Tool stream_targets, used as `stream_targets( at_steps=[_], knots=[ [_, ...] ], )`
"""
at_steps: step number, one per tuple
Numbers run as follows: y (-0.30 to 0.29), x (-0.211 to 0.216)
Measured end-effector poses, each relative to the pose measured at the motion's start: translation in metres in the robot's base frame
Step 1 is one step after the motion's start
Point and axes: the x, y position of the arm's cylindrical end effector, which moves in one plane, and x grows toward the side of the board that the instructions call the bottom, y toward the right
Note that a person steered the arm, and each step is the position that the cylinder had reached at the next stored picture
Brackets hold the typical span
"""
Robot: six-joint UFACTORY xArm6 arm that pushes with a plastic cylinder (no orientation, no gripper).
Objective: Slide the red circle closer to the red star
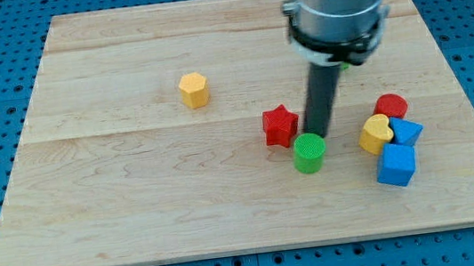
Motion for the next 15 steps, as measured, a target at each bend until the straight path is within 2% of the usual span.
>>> stream_targets(
  at_steps=[1, 2, 3, 4, 5, 6, 7, 8, 9, 10, 11, 12, 13, 14, 15],
  knots=[
    [-0.069, -0.022],
    [-0.087, -0.061],
    [-0.023, -0.073],
    [0.087, -0.084],
    [0.15, -0.058],
    [0.166, -0.033],
    [0.114, -0.029],
    [0.131, -0.028],
    [0.109, 0.001],
    [0.026, 0.002],
    [-0.037, -0.042],
    [-0.068, -0.076],
    [0.0, -0.069],
    [-0.001, -0.114],
    [-0.06, -0.12]
  ],
)
